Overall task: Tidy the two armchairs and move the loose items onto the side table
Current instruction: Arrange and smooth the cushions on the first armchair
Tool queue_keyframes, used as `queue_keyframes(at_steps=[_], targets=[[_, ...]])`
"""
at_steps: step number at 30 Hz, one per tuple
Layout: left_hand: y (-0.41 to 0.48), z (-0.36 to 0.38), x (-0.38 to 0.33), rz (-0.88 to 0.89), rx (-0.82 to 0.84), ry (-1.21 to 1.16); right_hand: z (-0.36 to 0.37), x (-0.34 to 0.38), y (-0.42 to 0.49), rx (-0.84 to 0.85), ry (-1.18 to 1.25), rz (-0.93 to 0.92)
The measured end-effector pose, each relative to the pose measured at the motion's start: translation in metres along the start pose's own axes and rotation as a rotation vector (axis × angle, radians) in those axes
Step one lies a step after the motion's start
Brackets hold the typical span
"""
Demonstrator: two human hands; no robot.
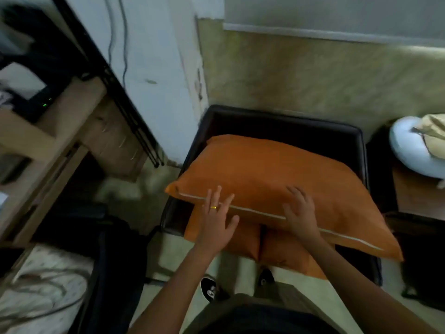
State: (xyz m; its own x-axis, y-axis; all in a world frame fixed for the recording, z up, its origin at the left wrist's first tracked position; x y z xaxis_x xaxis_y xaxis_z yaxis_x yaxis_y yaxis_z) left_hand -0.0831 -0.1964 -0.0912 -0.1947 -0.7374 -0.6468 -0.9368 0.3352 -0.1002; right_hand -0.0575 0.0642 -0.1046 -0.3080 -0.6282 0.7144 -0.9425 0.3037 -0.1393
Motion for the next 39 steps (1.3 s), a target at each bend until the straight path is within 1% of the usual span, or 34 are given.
queue_keyframes(at_steps=[2, 8, 11, 14, 16, 19, 23, 31, 36, 39], targets=[[0.027, -0.003, 0.002, 0.037, 0.028, 0.058, -0.004, -0.006, 0.001, -0.042, -0.024, 0.060], [0.080, 0.001, 0.004, 0.036, 0.141, 0.176, -0.001, -0.031, -0.004, -0.097, -0.190, 0.190], [0.097, 0.008, 0.005, -0.028, 0.195, 0.178, -0.010, -0.049, 0.003, -0.145, -0.248, 0.292], [0.112, 0.018, 0.013, -0.132, 0.272, 0.210, -0.019, -0.076, 0.013, -0.096, -0.265, 0.469], [0.118, 0.025, 0.018, -0.184, 0.314, 0.235, -0.020, -0.091, 0.022, -0.024, -0.306, 0.501], [0.128, 0.034, 0.024, -0.213, 0.347, 0.299, -0.018, -0.104, 0.038, 0.051, -0.314, 0.460], [0.153, 0.040, 0.021, -0.244, 0.347, 0.326, -0.019, -0.114, 0.060, 0.084, -0.279, 0.446], [0.224, 0.049, 0.016, -0.282, 0.315, 0.314, -0.029, -0.121, 0.130, 0.069, -0.254, 0.367], [0.281, 0.051, 0.016, -0.286, 0.297, 0.319, -0.040, -0.120, 0.177, 0.054, -0.254, 0.253], [0.321, 0.052, 0.015, -0.263, 0.270, 0.306, -0.052, -0.118, 0.206, 0.050, -0.319, 0.162]])
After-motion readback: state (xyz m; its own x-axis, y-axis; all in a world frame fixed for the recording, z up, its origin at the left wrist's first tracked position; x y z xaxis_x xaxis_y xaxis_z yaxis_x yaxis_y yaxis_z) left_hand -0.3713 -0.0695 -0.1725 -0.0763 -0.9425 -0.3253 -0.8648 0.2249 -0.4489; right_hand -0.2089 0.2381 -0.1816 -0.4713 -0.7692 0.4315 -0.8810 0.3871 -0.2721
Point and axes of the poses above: each hand's wrist, its own y-axis towards the middle knuckle, its own z-axis out of the palm, x = y × z, the point moved 5 cm from there along y, towards the middle knuckle, and after that the axes turned 3 degrees about -y, right-handed, at the moved point
